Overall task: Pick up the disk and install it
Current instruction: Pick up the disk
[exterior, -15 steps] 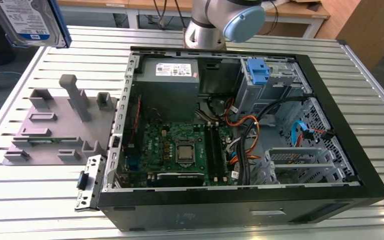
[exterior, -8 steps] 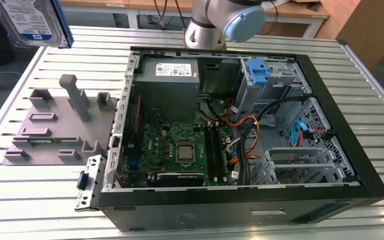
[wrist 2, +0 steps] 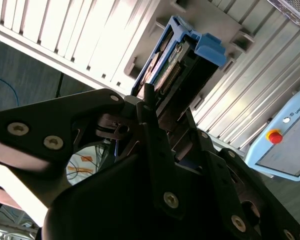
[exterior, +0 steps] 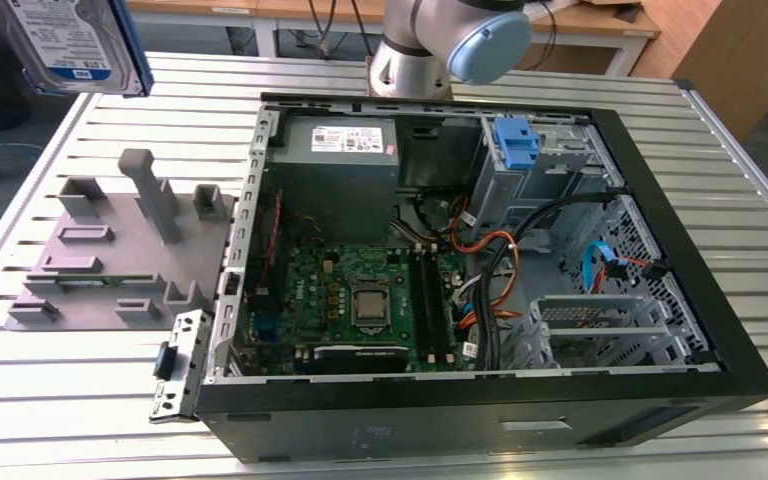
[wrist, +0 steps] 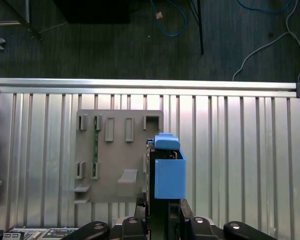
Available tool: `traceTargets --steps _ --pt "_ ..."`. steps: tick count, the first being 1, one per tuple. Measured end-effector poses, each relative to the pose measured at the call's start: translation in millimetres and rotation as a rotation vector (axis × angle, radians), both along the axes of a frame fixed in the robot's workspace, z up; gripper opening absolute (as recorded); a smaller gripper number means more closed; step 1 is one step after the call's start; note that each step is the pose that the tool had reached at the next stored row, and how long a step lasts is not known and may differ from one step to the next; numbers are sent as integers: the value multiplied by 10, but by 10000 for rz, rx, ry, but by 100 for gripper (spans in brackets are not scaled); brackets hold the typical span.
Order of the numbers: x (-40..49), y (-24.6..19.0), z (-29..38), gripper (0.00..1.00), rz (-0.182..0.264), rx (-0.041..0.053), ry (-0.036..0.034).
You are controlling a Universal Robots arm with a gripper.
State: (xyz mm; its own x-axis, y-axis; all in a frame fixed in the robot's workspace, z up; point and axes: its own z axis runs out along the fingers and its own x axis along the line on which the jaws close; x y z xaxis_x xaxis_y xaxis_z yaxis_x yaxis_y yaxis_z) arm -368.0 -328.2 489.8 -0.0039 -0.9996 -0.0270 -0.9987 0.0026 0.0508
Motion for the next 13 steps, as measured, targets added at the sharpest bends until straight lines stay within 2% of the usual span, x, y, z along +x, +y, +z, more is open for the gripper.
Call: traceTargets --steps 13 --pt "205 0 0 35 0 0 0"
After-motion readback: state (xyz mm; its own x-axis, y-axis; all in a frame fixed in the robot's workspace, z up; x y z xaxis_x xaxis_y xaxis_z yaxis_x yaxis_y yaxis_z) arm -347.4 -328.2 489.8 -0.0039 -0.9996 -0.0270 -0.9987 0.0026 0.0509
